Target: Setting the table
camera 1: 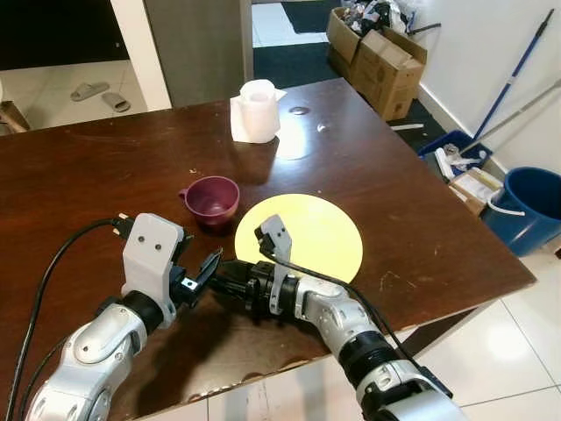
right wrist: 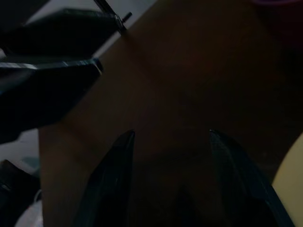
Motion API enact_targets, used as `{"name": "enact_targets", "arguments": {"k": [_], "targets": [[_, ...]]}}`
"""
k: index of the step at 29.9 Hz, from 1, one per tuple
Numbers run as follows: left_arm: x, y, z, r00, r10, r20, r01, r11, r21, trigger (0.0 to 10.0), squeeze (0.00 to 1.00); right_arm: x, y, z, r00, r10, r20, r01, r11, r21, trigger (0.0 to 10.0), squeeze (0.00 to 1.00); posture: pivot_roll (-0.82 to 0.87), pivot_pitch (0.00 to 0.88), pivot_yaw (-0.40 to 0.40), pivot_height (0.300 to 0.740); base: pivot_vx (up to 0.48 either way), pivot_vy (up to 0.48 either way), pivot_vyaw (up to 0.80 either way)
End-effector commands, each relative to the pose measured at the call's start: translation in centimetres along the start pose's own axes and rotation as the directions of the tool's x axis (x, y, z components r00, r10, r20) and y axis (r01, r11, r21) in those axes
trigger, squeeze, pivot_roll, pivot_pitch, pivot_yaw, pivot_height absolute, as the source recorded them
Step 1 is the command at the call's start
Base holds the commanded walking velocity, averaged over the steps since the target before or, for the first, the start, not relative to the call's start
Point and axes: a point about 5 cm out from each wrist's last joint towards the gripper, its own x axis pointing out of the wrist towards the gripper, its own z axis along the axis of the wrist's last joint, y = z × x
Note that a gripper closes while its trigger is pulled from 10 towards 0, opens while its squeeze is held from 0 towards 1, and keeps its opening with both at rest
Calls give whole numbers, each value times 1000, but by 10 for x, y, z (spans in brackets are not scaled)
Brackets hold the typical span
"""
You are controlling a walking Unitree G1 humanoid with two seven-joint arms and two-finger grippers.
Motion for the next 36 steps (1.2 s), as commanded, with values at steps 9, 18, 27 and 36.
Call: {"name": "enact_targets", "arguments": {"k": [9,18,27,36], "targets": [[2,4,3,1000,7,21,-7,1000,-24,10000,0,22,30,27,979,147,140,-152,988,30,10000,0,99,85,65,740,0,0,0],[33,-19,-4,998,-63,31,64,997,-48,10000,0,-61,-6,59,946,-181,268,224,965,-139,10000,0,48,89,97,740,0,0,0],[58,-32,-20,999,-49,-20,48,997,-52,10000,0,-153,-40,54,774,-480,413,495,865,78,10000,0,-6,95,125,740,0,0,0],[64,-41,-43,996,-60,-72,57,998,-40,10000,0,-173,-42,61,716,-523,462,510,844,166,10000,0,-7,95,121,740,0,0,0]]}}
